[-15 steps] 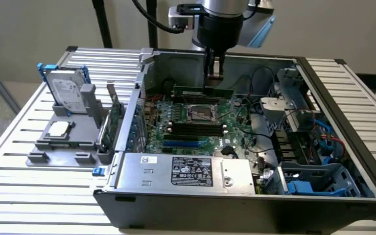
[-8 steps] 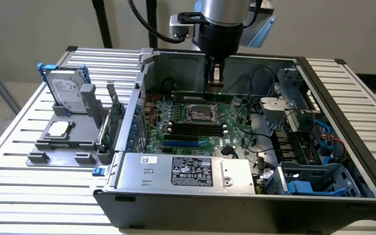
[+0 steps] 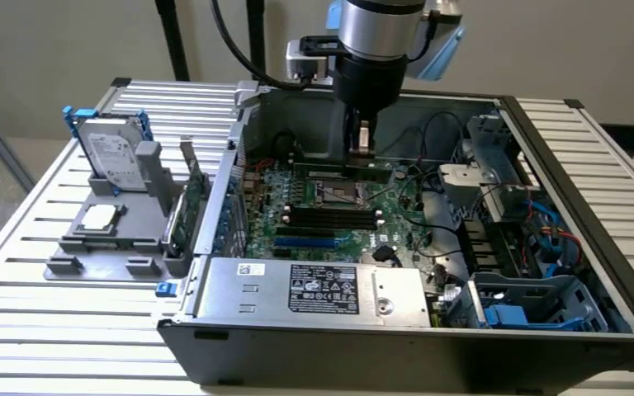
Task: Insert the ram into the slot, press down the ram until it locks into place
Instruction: 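Insert the ram into the slot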
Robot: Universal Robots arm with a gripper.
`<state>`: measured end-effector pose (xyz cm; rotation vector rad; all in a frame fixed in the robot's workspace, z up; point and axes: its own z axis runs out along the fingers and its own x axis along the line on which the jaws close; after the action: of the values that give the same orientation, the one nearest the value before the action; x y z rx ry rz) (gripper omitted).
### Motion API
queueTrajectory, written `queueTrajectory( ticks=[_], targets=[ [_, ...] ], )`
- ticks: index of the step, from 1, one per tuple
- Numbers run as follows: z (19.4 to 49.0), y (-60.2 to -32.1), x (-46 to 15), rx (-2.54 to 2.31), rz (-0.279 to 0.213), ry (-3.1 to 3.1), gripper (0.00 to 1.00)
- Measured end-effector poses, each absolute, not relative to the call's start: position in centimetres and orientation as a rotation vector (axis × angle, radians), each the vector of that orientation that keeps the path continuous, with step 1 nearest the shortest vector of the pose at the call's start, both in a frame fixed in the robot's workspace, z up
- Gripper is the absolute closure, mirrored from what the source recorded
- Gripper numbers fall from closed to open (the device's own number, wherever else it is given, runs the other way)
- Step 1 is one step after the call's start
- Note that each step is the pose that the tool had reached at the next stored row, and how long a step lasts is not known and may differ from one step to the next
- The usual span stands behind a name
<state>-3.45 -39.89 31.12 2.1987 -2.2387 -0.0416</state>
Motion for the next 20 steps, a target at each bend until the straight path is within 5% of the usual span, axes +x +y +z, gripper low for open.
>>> queueTrajectory(
  ticks=[20],
  targets=[
    [27.5,-40.5,-3.6,2.161,-0.042,-2.276,0.87]
  ],
)
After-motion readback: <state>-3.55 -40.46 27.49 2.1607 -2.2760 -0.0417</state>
